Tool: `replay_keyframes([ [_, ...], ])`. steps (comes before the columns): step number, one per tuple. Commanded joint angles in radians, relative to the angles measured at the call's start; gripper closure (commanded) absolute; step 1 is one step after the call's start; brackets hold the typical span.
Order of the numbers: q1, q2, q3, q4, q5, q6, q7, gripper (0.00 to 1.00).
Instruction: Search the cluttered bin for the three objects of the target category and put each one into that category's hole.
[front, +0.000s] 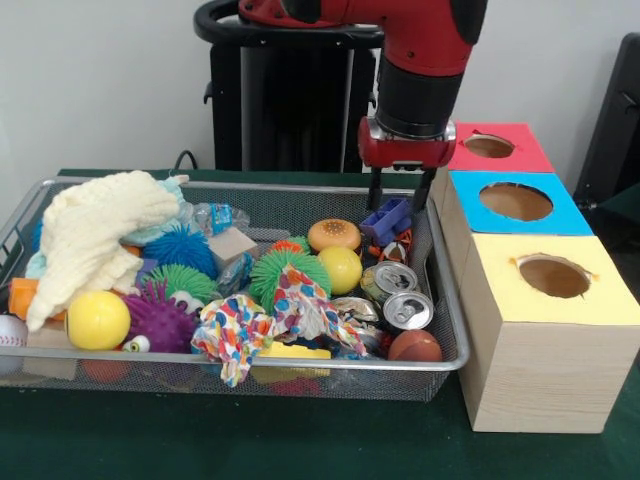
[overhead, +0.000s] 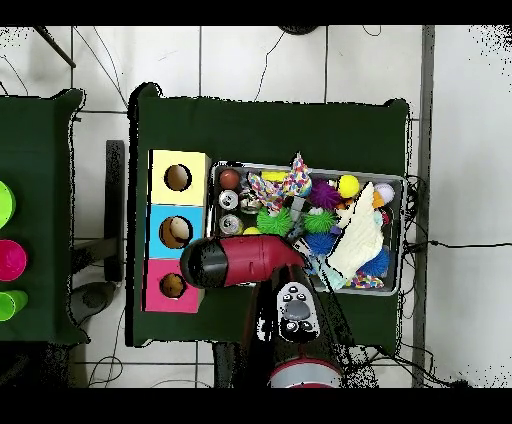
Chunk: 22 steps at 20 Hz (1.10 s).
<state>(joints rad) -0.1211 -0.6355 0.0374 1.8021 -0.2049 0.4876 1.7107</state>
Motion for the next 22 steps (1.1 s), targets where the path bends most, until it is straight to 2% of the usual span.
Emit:
replay_keyframes([
  [1,0.015,0.052,-0.007,0.05,0.067,-0.052,0.251,0.0],
  [9,0.03,0.159,-0.027,0.023,0.08,-0.192,0.253,0.0],
  [22,0.095,0.258,-0.113,-0.047,0.093,-0.271,0.227,0.0],
])
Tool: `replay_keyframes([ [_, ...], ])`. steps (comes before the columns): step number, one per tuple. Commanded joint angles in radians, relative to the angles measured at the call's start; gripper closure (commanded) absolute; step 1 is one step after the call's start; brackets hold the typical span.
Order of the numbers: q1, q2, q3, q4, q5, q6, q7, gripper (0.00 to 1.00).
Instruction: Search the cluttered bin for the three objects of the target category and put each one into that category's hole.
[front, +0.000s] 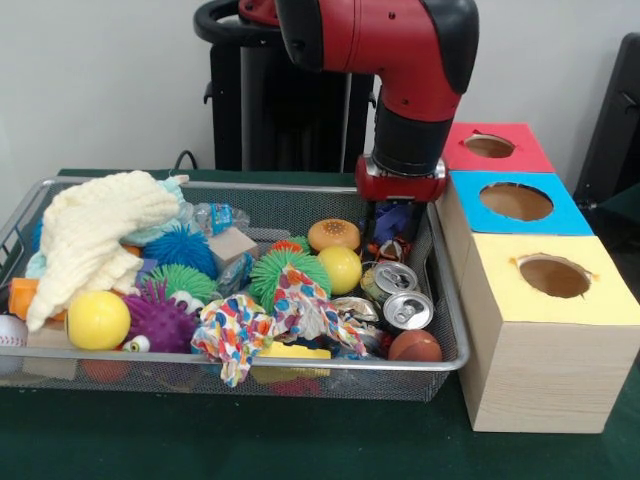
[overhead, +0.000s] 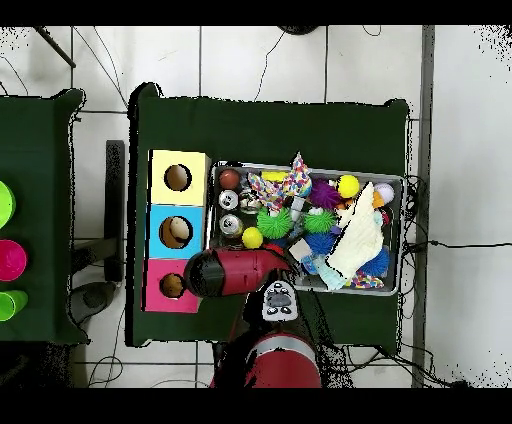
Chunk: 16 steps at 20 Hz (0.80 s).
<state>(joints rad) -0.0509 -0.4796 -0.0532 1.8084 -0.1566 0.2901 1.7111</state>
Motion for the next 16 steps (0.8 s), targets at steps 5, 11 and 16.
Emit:
replay_keyframes([
  [5,0.06,0.126,-0.058,-0.058,0.057,-0.071,0.22,0.0],
  [11,0.082,0.168,-0.062,-0.074,0.092,-0.078,0.211,0.0],
  [16,0.014,0.177,0.033,-0.04,0.114,-0.193,0.209,0.0],
])
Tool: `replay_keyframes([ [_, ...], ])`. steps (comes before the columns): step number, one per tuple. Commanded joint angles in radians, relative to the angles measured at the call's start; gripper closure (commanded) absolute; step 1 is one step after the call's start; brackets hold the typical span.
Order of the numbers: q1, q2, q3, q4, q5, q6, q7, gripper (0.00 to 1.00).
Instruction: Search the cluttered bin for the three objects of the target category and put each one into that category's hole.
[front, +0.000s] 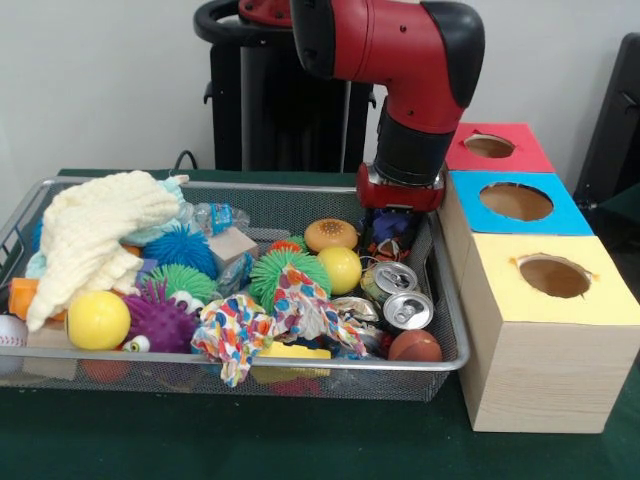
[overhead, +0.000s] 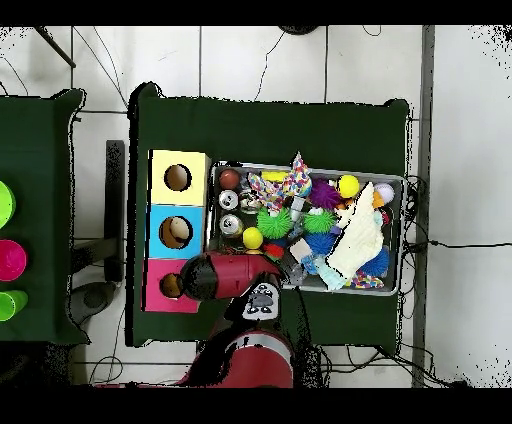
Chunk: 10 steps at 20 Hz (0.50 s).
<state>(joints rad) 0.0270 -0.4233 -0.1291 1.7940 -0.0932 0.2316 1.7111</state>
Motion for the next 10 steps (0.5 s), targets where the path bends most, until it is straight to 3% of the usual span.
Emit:
replay_keyframes([
  [1,-0.065,0.133,0.114,-0.042,0.048,-0.157,0.203,0.0],
  [10,-0.075,0.256,0.135,-0.125,0.071,-0.286,0.21,0.0],
])
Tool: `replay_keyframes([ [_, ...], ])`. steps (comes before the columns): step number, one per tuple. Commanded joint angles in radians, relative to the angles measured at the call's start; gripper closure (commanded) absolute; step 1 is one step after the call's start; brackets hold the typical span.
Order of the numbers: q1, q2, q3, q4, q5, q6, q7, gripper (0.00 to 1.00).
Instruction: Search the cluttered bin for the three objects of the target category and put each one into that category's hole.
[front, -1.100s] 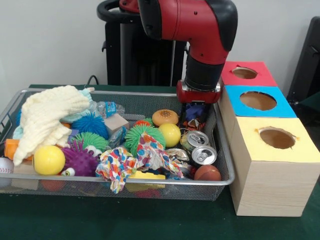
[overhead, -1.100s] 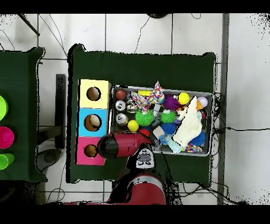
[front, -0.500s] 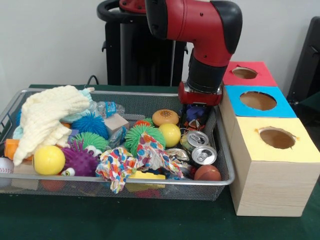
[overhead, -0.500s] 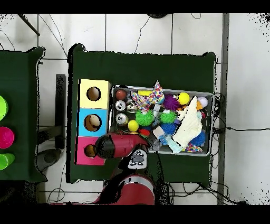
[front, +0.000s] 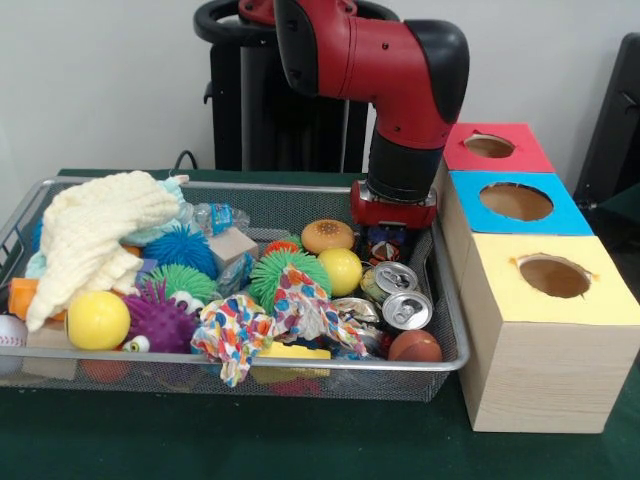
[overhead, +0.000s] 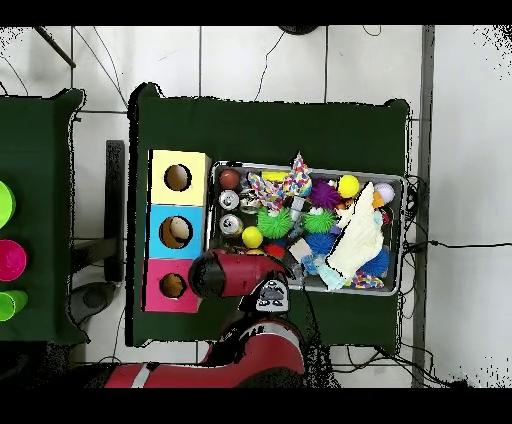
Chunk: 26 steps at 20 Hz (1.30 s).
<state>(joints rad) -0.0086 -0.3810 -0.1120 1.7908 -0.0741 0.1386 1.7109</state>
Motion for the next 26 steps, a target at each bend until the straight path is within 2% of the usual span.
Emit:
replay_keyframes([
  [1,-0.04,0.22,0.117,-0.126,0.051,-0.201,0.209,0.0],
  [4,-0.03,0.221,0.108,-0.126,0.038,-0.218,0.204,0.0],
  [5,-0.024,0.221,0.103,-0.128,0.034,-0.22,0.201,1.0],
  [12,-0.007,0.213,0.094,-0.141,0.025,-0.158,0.168,1.0],
  [16,0.027,0.183,0.055,-0.139,0.079,-0.057,0.199,1.0],
  [19,0.016,0.088,0.061,-0.106,0.069,0.001,0.172,1.0],
  [23,0.007,-0.141,0.067,-0.08,0.064,0.247,0.1,1.0],
  [26,0.025,-0.229,0.047,-0.114,0.063,0.411,0.077,1.0],
])
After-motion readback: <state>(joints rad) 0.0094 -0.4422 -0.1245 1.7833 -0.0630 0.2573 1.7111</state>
